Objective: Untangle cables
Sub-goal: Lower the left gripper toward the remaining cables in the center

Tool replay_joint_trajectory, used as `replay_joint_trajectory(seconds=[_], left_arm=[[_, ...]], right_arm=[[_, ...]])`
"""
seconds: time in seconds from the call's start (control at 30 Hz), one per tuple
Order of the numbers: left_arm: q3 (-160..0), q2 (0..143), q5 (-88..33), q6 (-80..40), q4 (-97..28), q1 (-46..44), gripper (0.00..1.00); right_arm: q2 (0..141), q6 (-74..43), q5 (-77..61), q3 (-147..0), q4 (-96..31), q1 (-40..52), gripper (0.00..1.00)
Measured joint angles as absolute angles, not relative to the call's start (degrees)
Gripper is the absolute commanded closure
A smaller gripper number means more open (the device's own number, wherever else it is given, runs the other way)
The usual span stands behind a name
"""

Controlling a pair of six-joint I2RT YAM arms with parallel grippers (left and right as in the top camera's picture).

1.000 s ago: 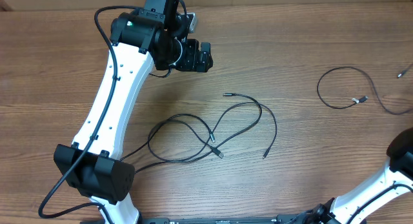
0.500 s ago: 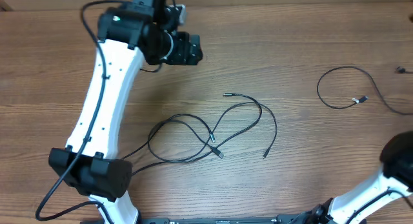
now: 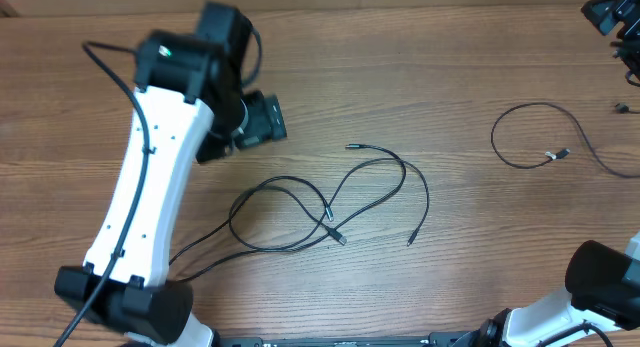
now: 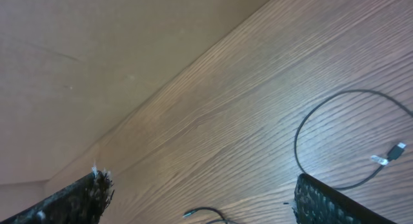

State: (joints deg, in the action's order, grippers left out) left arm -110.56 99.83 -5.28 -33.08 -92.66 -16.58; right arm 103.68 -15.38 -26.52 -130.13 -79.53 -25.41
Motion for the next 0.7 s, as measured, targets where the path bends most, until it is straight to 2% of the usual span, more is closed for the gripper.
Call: replay_joint_trajectory(seconds=[0.1, 0.3, 0.57, 0.7], left_arm=[[-99.2, 95.2, -5.1, -36.4, -87.5, -20.0, 0.09], [-71.7, 83.9, -9.4, -48.5, -75.1, -24.3, 0.19], [-53.3, 84.0, -9.5, -56.5, -63.6, -24.3, 0.20], [-47.5, 83.9, -6.8, -61.2, -54.1, -24.3, 0.27]], right_arm=[[103.7, -15.2, -26.2, -130.1, -79.5, -25.4, 0.09], [103.7, -15.1, -25.9, -130.1, -79.5, -25.4, 0.09], [103.7, -15.0, -25.5, -130.1, -79.6, -23.8, 0.09], [103.7, -15.0, -25.2, -130.1, -79.7, -22.2, 0.09]])
